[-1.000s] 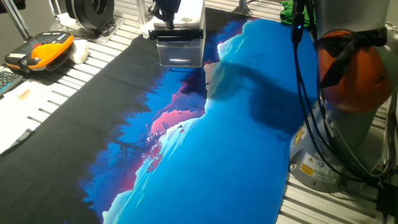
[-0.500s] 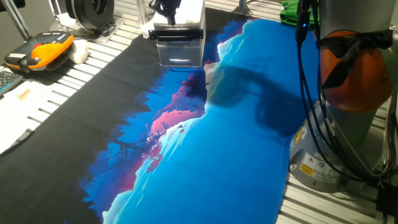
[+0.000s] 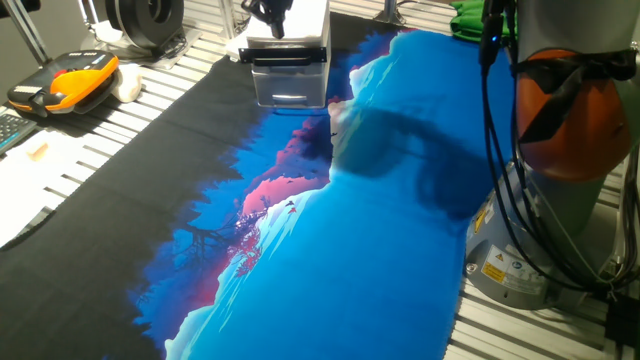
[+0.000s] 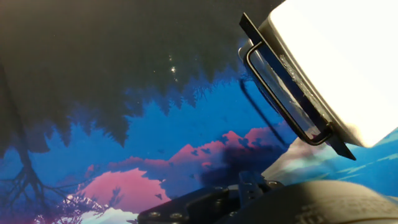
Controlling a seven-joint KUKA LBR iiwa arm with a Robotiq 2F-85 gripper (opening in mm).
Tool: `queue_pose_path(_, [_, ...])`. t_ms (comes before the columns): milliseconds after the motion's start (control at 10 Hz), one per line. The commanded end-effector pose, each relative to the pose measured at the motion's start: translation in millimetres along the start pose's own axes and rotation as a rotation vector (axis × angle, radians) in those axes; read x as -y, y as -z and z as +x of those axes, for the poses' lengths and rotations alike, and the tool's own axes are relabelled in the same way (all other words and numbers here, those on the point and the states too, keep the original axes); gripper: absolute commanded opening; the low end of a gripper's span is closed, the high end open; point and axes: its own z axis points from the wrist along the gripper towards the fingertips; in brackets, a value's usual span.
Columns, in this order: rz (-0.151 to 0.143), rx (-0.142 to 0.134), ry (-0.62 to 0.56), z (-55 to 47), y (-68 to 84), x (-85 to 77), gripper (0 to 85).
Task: Use the gripper to push and close the drawer
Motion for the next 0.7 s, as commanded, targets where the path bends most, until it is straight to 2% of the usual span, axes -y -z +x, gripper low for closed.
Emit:
queue_pose_path(0, [-0.044,-0.013,-0.020,0.1,-0.2,-0.4,0.0])
queue_pose_path(100, [-0.069,-0.024,-0.033,0.9,-0.6,-2.1,0.0])
queue_pose_path(300, [-0.079,-0.033,-0.050,2.1,-2.3,-6.6,0.0])
queue_pose_path(400, [-0.071,-0.038,-0.039,2.3,-2.6,-7.2,0.0])
queue_pose_path(600, [-0.035,-0.051,-0.012,2.1,-2.6,-7.5,0.0])
